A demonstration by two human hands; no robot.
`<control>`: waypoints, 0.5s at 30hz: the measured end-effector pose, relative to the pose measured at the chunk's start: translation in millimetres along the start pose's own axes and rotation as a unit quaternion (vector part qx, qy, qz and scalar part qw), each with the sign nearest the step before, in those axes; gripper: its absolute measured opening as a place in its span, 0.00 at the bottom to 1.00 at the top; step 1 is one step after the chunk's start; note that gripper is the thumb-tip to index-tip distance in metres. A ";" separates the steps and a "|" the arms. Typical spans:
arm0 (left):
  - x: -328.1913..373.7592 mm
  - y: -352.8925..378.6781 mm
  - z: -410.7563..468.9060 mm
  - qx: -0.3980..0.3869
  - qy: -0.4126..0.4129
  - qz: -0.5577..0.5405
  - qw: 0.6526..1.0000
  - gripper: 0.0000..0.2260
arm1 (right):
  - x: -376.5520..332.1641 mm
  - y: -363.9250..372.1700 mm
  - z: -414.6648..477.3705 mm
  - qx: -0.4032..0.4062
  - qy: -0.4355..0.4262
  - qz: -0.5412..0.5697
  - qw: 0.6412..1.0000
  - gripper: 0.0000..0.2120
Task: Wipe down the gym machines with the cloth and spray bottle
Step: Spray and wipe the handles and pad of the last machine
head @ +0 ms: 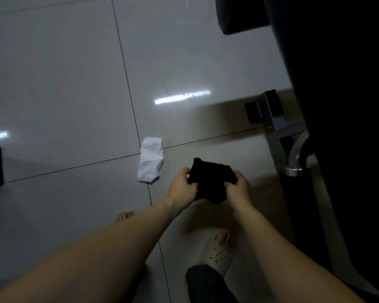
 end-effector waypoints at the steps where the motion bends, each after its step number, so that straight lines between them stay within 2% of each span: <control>1: -8.4 -1.6 11.1 0.001 0.000 -0.012 1.000 0.15 | 6.8 3.3 11.9 0.010 0.003 0.004 1.000 0.12; 4: -31.2 -8.1 34.5 -0.029 -0.020 -0.047 0.998 0.17 | 29.0 15.8 44.8 0.008 0.048 0.020 0.999 0.21; 7: -56.3 -24.1 43.6 -0.022 -0.061 -0.014 0.998 0.15 | 35.6 20.3 47.0 0.015 0.090 0.000 0.996 0.29; 9: -72.8 -42.7 44.6 0.006 -0.075 0.050 0.996 0.14 | 31.1 22.7 35.8 0.051 0.061 -0.097 0.992 0.30; 11: -86.7 -63.9 48.7 0.022 -0.080 0.150 0.985 0.13 | 20.6 29.2 23.7 0.073 -0.005 -0.199 0.977 0.27; 13: -99.4 -85.4 62.1 0.049 -0.073 0.280 0.956 0.15 | 11.7 39.3 20.3 0.062 -0.034 -0.269 0.960 0.26; 15: -110.0 -105.5 84.5 0.095 -0.054 0.388 0.915 0.19 | 9.5 49.2 24.8 0.054 -0.022 -0.330 0.942 0.29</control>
Point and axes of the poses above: each hand's wrist, its own z-axis towards the middle knuckle, its own y-axis out of the palm, x = y × z, the point moved 2 cm from there along z, towards the middle knuckle, and after that the axes turned 12 degrees about -x, right-handed, at the moved point
